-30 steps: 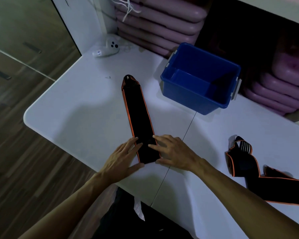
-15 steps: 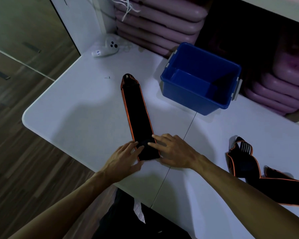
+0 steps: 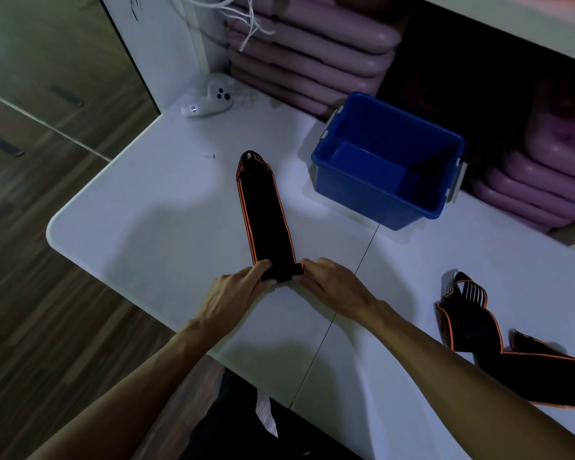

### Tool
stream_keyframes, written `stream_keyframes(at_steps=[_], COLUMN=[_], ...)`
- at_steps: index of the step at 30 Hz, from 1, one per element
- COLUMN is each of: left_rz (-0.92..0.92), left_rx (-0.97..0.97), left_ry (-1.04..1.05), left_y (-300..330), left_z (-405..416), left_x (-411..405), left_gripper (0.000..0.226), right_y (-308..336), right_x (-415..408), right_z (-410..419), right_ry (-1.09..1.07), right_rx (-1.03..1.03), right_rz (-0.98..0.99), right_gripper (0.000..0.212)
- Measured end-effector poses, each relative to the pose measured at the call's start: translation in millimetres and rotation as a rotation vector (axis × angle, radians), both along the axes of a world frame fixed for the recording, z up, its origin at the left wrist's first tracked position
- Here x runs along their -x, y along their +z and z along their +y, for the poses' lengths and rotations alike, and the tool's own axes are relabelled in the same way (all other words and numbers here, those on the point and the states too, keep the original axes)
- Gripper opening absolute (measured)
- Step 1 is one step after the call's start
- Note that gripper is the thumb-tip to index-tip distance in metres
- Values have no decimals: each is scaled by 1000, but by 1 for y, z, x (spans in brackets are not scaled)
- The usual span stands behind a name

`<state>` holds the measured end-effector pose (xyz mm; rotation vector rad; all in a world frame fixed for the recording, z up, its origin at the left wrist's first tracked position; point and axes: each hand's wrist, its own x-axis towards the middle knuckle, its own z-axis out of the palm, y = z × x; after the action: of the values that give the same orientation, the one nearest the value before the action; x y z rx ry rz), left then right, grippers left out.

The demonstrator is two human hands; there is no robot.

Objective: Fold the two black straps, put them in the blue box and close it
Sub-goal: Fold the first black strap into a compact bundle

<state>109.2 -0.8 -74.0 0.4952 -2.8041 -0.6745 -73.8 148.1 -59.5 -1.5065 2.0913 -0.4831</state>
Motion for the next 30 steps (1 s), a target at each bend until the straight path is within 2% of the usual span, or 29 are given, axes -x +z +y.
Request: stream_keyframes(at_steps=[5,8,13,20,24,27,30], left_rz=[7,15,37,50,0,-52,-106], left_rx=[47,33,-316,-467,-405,-290,-116], left_ry=[1,-55,49,117,235,235,271], left_y=[9,10,0,-2,-11,-15,-14], left_z=[-4,-3,4,5,1,-4,-15], left_x=[6,8,2,9,20,23,25], left_gripper=[48,47,36,35,31,32,43], right_y=[2,6,2,2,-7,-16,-18], right_x=[-1,-2,-3,-10,-17,-21,-27], right_z=[-4,-6,-5,-13,-23,-27,-26], right_ry=[34,26,-41,-201,-274,-322,-351], right_rx=[-3,43,14,8,3,-10,32], right_rz=[-43,-15,-189,-385,-348,-301,-285], right_gripper=[50,40,30,28,29,27,43])
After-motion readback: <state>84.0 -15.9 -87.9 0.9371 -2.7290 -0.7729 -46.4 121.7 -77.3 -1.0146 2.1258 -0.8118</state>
